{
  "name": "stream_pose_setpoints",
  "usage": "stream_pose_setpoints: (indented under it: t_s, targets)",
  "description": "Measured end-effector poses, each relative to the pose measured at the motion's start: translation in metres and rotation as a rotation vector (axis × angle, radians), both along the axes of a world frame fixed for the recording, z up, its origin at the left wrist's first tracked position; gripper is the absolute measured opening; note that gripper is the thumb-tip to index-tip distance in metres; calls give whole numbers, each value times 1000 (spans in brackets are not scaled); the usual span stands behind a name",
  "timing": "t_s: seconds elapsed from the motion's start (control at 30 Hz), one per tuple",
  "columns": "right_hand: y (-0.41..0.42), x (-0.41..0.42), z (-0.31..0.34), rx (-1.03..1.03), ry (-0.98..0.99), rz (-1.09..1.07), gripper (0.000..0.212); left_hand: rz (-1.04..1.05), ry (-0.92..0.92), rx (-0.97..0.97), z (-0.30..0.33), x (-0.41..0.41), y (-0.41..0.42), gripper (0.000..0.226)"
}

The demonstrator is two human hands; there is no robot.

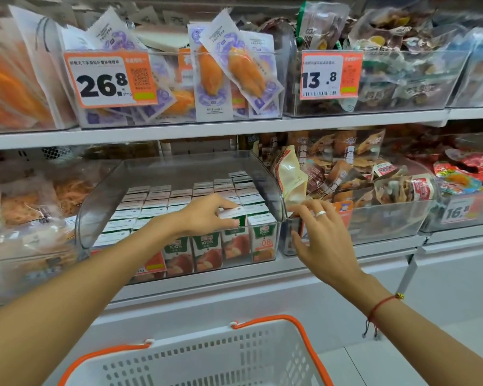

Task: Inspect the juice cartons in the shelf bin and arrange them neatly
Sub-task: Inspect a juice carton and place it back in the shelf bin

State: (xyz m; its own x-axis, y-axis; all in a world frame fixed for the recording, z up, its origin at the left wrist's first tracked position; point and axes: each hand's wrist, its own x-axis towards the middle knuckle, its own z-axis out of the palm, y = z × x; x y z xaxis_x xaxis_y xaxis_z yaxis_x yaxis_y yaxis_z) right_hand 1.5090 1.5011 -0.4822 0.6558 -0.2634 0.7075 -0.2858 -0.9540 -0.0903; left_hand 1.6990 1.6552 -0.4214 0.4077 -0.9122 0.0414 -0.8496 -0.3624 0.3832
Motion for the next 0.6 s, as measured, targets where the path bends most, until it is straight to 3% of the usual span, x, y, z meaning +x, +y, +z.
stream_pose_setpoints:
  t_s: [0.1, 0.37, 0.5, 0.6]
  targets:
    - [0, 1, 0, 13, 6, 2, 42, -5, 95, -5, -2, 5, 2, 43]
    - [1, 0, -4, 47, 3, 11, 46, -51, 61, 11, 0, 6, -1, 27]
    - [-4, -2, -6, 78, -55, 36, 54, 56, -97, -35, 2, 14, -8, 30]
    - [-9, -5, -8, 83, -67, -59, 58, 76, -230, 73, 2, 24, -16, 34]
